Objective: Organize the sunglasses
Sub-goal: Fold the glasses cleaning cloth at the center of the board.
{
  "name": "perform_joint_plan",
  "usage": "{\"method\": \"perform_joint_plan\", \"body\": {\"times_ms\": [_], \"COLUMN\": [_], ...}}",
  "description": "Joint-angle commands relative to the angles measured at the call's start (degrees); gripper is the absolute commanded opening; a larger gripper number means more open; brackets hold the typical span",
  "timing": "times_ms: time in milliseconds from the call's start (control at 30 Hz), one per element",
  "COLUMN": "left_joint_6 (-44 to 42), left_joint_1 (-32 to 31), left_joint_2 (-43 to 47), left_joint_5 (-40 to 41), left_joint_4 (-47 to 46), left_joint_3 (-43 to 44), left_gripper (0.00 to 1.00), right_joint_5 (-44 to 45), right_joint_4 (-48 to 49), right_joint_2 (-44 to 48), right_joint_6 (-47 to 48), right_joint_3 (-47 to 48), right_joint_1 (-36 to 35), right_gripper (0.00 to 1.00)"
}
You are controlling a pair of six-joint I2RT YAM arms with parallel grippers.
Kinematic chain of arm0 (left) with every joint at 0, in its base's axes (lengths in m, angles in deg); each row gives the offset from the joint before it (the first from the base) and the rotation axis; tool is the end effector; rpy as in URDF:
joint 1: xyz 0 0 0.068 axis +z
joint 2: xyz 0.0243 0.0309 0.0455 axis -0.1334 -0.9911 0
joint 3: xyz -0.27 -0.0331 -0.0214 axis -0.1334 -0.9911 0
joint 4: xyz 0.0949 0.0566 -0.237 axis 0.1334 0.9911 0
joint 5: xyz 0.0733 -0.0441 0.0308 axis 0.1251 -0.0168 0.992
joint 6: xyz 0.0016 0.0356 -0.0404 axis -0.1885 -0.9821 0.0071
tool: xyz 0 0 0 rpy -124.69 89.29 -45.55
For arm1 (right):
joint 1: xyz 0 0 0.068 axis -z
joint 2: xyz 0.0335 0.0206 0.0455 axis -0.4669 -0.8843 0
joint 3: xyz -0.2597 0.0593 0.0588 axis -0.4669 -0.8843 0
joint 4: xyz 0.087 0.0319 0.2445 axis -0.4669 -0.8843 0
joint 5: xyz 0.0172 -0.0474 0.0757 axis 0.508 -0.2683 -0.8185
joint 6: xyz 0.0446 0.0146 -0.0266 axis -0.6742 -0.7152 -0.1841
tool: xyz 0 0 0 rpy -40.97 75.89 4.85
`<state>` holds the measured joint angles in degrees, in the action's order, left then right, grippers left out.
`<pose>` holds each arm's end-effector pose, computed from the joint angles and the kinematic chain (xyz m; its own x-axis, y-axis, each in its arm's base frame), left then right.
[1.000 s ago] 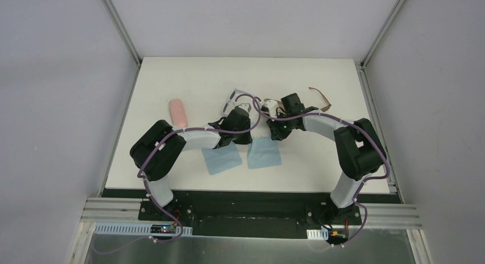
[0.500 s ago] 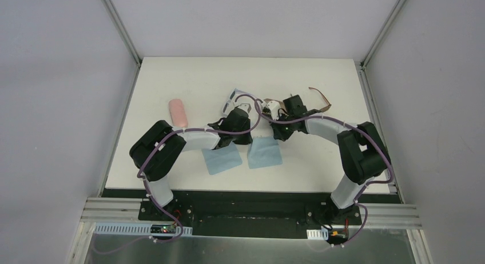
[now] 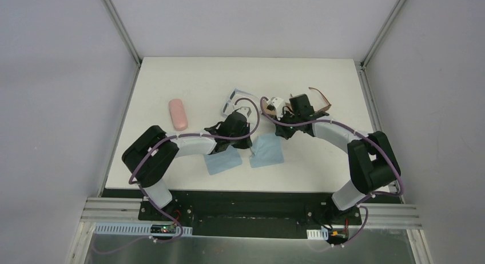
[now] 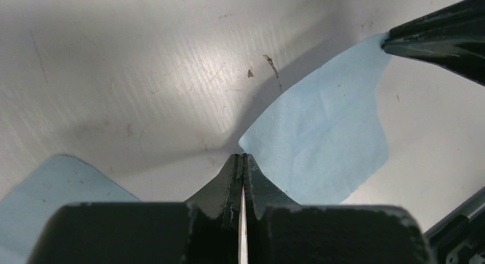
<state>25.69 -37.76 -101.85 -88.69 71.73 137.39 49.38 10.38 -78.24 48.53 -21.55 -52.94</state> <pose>0.2382 -0.2436 0.1576 -0.8048 0.0306 -0.5927 0.3413 0.8409 -0.4201 0.2823 0.1469 0.1877 -0.4279 -0.6216 -0.6561 -0.8410 0.5398 0.0370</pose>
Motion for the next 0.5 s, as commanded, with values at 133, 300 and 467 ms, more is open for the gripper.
{"method": "perform_joint_plan", "body": {"times_ms": [133,300,467], "left_joint_6": [-1.77,-3.01,-4.12], "left_joint_1": [-0.81,-0.83,-0.97], "left_joint_2": [5.56,7.02,8.38], "left_joint_5": [1.62,2.31,2.93], "left_joint_4": [-2.24,-2.91,-3.29], "left_joint_3": [-1.51,-2.03,-2.47], "left_gripper": [0.0,0.0,0.0], "right_joint_5": [-2.24,-3.48,-4.61], "right_joint_4": [0.9,0.47,0.01], "right_joint_2": [2.1,3.67,5.05], "right_joint_6": [1.26,1.63,2.63], "right_joint_3": [-0.49,-0.73,-1.24], "right_joint_1": [0.61,0.81,0.91], "right_gripper": [0.0,0.0,0.0]}}
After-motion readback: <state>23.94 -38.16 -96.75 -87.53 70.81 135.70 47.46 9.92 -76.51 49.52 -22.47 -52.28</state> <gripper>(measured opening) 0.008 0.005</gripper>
